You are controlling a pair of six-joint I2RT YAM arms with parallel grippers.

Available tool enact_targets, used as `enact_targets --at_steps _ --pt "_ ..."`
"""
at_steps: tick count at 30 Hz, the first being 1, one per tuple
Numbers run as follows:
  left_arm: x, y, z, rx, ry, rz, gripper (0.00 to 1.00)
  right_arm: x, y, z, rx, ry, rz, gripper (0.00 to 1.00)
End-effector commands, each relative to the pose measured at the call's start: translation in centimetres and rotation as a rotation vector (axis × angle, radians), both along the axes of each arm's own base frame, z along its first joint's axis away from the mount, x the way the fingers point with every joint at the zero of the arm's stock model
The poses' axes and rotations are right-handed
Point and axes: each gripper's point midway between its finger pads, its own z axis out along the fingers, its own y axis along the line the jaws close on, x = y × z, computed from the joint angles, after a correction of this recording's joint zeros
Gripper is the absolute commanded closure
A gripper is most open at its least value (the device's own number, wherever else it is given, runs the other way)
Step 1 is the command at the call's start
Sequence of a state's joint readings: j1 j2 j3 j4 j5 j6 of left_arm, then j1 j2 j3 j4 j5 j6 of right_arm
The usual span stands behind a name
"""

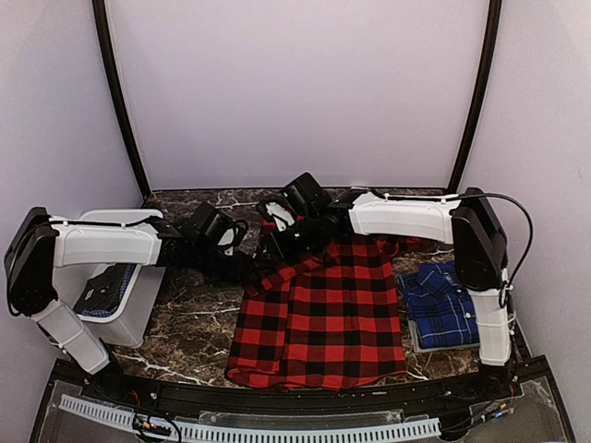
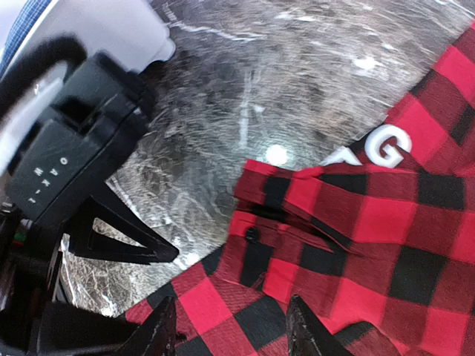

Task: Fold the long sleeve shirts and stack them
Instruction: Fold the flattened shirt at the center of the board.

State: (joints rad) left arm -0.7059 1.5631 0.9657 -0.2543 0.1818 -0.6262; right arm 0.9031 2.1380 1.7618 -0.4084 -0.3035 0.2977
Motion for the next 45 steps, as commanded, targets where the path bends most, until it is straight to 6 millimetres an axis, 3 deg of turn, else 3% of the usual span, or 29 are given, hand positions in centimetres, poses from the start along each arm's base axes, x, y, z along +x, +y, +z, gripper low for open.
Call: enact_targets --at_steps 1,8,13,22,28,36,39,45 --pt "1.0 0.2 -1.1 0.034 -0.015 0.034 0.42 2.4 -3.1 4.4 0.063 -0.078 -0.117 0.50" --pt "1.9 1.4 -3.0 0.129 0.033 0.121 0.45 2.8 -8.8 5.6 0.061 -0.126 -0.234 0.49" --pt "2.7 2.7 -3.7 0.140 0.048 0.184 0.44 1.9 -11.0 5.4 0.056 -0.129 -0.259 0.48" --pt "5.1 3.6 -5.6 0.070 0.104 0.266 0.49 1.2 -11.7 5.1 0.065 -0.128 -0.257 0.48" --pt "5.0 2.1 -6.7 -0.006 0.159 0.233 0.56 1.0 -12.0 5.0 0.066 -0.128 -0.261 0.48" --pt "4.6 0.7 -6.4 -0.058 0.188 0.187 0.74 0.9 -11.9 4.6 0.072 -0.119 -0.260 0.48" --pt "4.5 0.5 -5.8 -0.056 0.193 0.183 0.90 0.9 -11.8 4.6 0.074 -0.118 -0.258 0.48" --pt "4.0 -0.3 -3.3 -0.041 0.183 0.140 0.98 0.9 -12.1 3.9 0.051 -0.121 -0.261 0.48"
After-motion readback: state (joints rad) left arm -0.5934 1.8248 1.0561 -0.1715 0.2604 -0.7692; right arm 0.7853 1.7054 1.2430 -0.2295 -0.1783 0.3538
